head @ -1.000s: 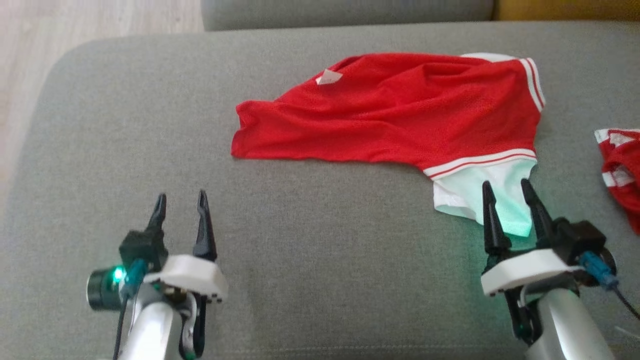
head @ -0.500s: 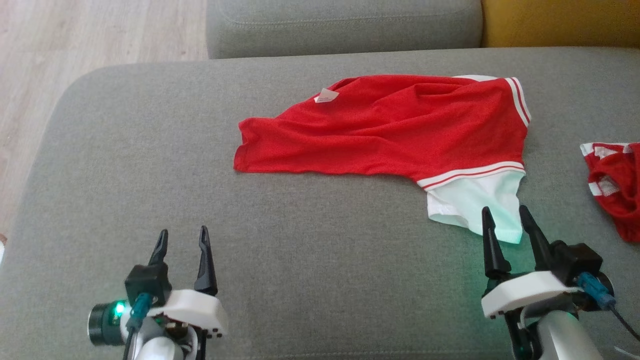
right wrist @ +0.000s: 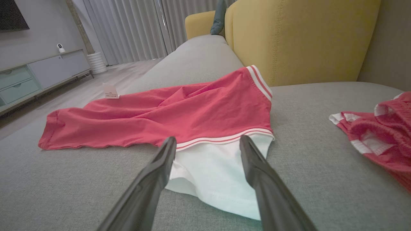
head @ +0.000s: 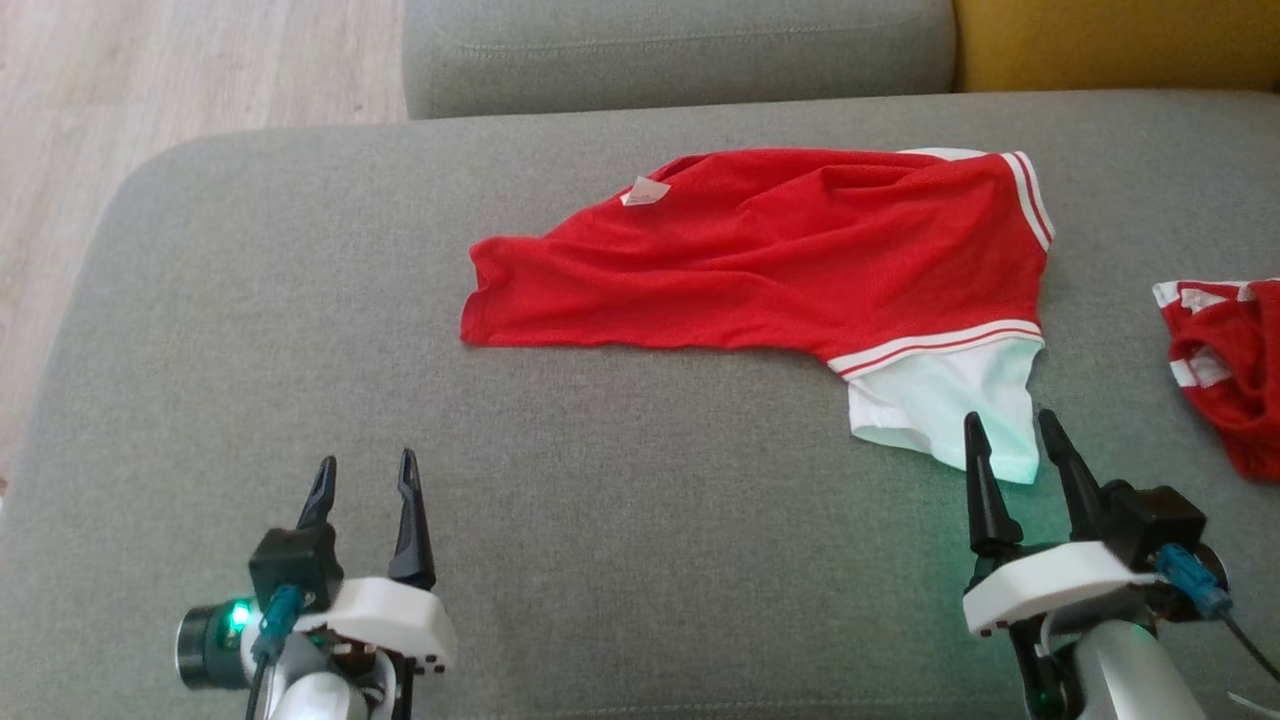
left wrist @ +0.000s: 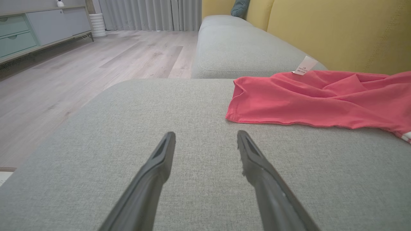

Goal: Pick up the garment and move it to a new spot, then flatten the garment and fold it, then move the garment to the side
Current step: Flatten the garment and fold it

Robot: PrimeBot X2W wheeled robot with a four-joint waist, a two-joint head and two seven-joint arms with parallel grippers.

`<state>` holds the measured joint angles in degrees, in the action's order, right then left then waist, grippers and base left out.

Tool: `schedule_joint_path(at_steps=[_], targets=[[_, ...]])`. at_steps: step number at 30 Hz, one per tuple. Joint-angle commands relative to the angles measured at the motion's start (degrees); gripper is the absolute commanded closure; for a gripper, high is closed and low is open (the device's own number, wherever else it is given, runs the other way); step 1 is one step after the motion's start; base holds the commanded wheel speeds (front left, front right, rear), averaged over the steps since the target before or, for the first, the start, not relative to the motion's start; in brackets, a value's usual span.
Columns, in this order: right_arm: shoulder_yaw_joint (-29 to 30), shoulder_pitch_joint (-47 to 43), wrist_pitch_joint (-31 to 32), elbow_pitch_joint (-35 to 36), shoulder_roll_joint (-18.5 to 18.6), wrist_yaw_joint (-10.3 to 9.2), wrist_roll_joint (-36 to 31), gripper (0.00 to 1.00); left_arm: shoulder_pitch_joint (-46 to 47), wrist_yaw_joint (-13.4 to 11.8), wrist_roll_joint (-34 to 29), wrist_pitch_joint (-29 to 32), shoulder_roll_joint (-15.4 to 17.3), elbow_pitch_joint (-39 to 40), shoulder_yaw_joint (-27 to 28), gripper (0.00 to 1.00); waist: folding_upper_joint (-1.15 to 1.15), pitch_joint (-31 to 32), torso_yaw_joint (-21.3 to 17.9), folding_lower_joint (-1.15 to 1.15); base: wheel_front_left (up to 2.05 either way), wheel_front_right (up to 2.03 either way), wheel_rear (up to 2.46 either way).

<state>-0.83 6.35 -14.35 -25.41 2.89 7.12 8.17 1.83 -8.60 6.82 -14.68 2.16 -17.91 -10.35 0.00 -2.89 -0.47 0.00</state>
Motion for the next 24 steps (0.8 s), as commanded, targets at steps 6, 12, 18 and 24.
schedule_joint_path(at_steps=[6, 12, 18, 24], targets=[[-2.42, 2.96, -0.64, 2.88, -0.02, 0.36, 0.35, 0.0, 4.85, 0.6, 1.54, -0.32, 0.72, 1.86, 0.16, 0.0, 0.0, -3.54, -0.6, 0.0, 0.0, 0.0, 0.0], [-4.35, 5.79, -0.64, 5.47, -0.02, 0.36, 0.7, 0.0, 11.18, 2.18, 2.26, -0.32, 0.72, -1.59, 0.08, 0.0, 0.0, -8.65, -2.47, 0.0, 0.0, 0.0, 0.0], [-5.86, 8.96, -0.64, 8.54, -0.02, 0.36, 1.21, 0.0, 19.15, 4.07, 1.27, -0.32, 0.73, -6.87, 3.32, 0.0, 0.0, -14.98, -5.37, 0.0, 0.0, 0.0, 0.0], [-6.18, 10.47, -0.64, 10.33, -0.02, 0.36, 1.89, 0.0, 22.94, 5.14, 0.7, -0.32, 0.87, -9.46, 6.56, 0.0, 0.0, -18.33, -7.25, 0.0, 0.0, 0.0, 0.0]])
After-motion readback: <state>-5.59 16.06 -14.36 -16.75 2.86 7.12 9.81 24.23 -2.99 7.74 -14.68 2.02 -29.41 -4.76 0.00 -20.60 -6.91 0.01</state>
